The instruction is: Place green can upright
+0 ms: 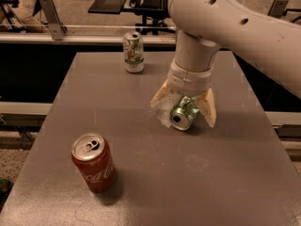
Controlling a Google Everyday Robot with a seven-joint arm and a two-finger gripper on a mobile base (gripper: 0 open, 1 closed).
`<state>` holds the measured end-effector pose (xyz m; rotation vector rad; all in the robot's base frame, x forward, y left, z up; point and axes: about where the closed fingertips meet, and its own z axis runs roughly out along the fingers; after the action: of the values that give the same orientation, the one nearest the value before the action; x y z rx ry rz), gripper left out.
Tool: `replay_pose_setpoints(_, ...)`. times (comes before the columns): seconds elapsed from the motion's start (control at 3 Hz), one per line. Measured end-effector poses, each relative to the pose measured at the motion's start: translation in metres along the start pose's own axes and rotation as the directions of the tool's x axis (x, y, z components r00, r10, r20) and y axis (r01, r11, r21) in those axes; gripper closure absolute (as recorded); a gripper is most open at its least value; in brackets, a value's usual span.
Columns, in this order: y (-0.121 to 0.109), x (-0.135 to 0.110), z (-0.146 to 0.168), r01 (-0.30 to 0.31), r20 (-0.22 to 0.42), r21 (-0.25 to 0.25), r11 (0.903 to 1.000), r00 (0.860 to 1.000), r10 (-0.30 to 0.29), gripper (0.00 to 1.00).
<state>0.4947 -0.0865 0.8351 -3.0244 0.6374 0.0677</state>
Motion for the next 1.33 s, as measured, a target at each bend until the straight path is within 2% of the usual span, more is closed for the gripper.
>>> replay_pose_setpoints(0.33, 0.001, 0.003, -0.001, 0.000, 0.011, -0.017, 0.9998, 1.000, 0.001, 0.37)
replay_pose_setpoints(0.67, 0.003, 0.008, -0.010, -0.051, 0.040, 0.013, 0.9986, 0.998, 0.051, 0.62)
replay_pose_setpoints(1.0, 0.000, 0.014, -0.033, -0.196, 0.115, 0.095, 0.9760, 0.976, 0.185, 0.85)
replay_pose_setpoints(1.33, -0.011, 0.012, -0.065, -0.414, 0.250, 0.200, 0.8881, 0.898, 0.362, 1.00)
